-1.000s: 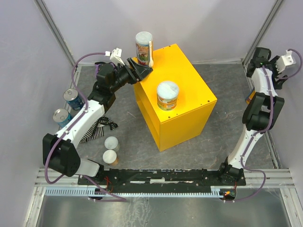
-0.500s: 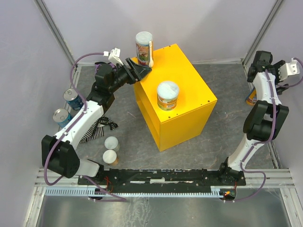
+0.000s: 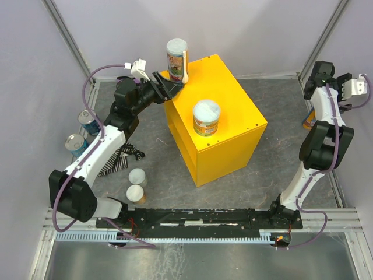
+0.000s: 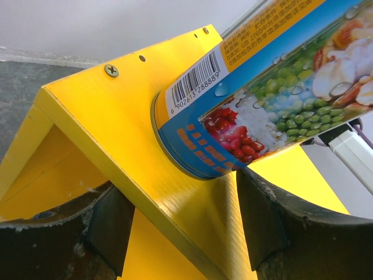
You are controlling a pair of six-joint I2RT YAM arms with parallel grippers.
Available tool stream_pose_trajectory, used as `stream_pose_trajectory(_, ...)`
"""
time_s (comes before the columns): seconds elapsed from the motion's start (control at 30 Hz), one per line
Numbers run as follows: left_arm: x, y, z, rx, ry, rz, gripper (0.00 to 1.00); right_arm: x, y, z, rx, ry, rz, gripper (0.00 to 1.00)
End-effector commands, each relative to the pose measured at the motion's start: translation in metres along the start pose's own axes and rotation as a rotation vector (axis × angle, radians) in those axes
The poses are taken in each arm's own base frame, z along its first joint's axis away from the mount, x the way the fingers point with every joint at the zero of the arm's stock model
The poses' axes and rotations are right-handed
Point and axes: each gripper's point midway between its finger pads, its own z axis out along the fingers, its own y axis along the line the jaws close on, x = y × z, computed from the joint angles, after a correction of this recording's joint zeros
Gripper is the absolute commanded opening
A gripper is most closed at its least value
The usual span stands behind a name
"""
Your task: Place and organize the canned foods onto the counter
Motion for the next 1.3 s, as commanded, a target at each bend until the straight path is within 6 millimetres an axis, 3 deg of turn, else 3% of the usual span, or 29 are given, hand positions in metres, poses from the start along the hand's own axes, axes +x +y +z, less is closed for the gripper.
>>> stream_pose_trajectory(0.0,-0.055,-0.036,-0.018,0.069,-0.175,0.120,0.74,0.003,0.032,0.003,-0.057,0.008,0.108,0.99)
stream_pose_trajectory(0.13,-0.056,-0.035,-0.021,0.066,-0.176,0.123,0.74,0.010,0.053,0.005,-0.093,0.034,0.057,0.99)
stream_pose_trajectory(0.37,-0.059,-0.036,-0.020,0.074,-0.177,0.122,0.74,0.001,0.057,-0.014,-0.121,0.025,-0.063,0.99)
stream_pose_trajectory(0.57,-0.060,-0.037,-0.022,0.073,-0.175,0.127,0.74,0.007,0.053,-0.028,-0.137,0.068,-0.123,0.99)
stream_pose_trajectory(1.27,-0.057,-0.029,-0.020,0.056,-0.154,0.126,0.74,0.014,0.027,-0.026,-0.066,0.114,-0.158,0.99)
